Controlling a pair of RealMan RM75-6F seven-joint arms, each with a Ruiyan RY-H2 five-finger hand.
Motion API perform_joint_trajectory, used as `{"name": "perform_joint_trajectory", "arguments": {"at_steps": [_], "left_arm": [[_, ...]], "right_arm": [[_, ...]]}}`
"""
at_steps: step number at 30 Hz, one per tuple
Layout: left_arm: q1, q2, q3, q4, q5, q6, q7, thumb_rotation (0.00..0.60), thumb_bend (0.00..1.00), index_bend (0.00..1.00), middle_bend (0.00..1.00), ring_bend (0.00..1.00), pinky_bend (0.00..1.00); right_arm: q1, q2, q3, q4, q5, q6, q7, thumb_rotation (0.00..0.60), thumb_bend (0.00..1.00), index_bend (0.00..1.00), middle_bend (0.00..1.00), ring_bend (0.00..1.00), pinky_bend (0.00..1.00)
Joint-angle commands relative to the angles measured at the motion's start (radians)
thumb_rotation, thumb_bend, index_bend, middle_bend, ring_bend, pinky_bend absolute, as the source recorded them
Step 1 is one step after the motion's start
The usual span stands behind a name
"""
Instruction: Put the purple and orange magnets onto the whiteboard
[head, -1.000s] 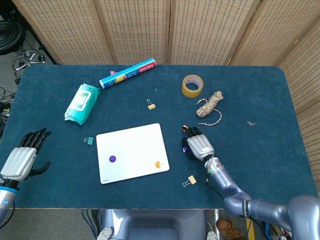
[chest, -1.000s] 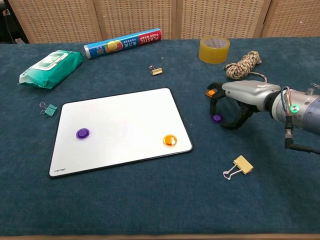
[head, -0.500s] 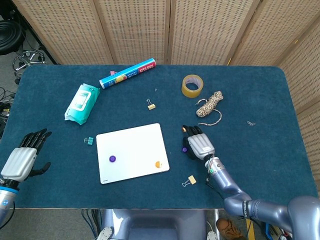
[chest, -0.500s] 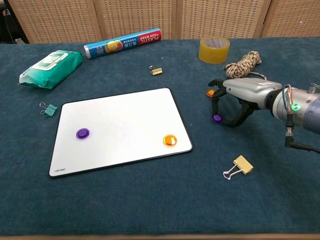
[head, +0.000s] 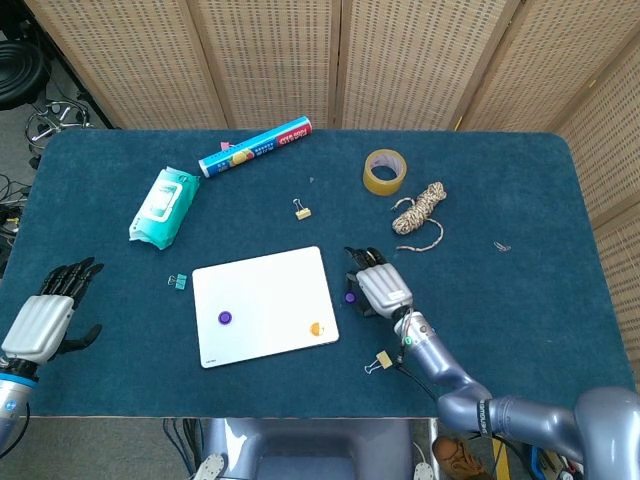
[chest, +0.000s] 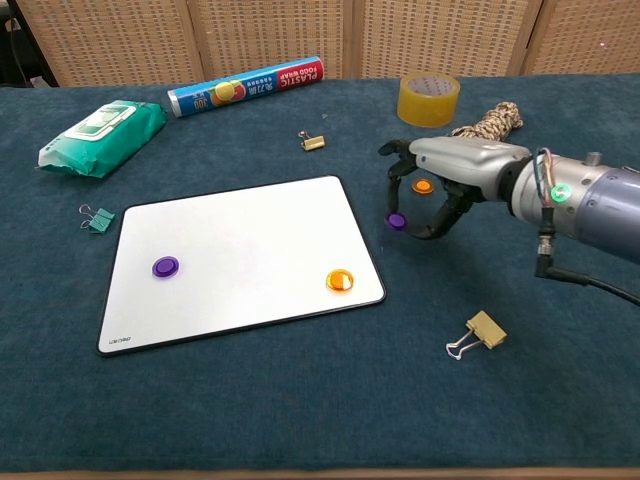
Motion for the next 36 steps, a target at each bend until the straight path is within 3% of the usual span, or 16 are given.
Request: {"name": "perform_joint_trajectory", "arguments": {"at_steps": [1,13,25,36], "left_arm": [[0.001,0.004,0.000,-0.001,0.002,0.002,-0.007,0.600,0.31,0.02,0.00,0.00,0.00],[0.001,0.026,0.002,0.002,0.013,-0.003,-0.059,0.600,0.31,0.02,0.00,0.00,0.00],[-0.004,0.035,0.001,0.007,0.007,-0.017,-0.079,0.600,0.31,0.03,0.00,0.00,0.00],[-0.006,0.039,-0.002,0.008,-0.004,-0.024,-0.085,0.600,0.31,0.03,0.00,0.00,0.00]], "right_arm": [[0.043,-0.035,0.026,-0.019,0.029,-0.015,-0.051,0.600,0.39,0.57,0.00,0.00,0.00],[0.197,-0.208,0.092,0.048,0.170,-0.050,-0.204,0.600,0.39,0.58,0.00,0.00,0.00],[0.317,-0.310,0.136,0.167,0.271,-0.086,-0.275,0.600,0.39,0.59,0.00,0.00,0.00],[0.347,-0.345,0.113,0.210,0.287,-0.094,-0.285,0.600,0.39,0.58,0.00,0.00,0.00]]}}
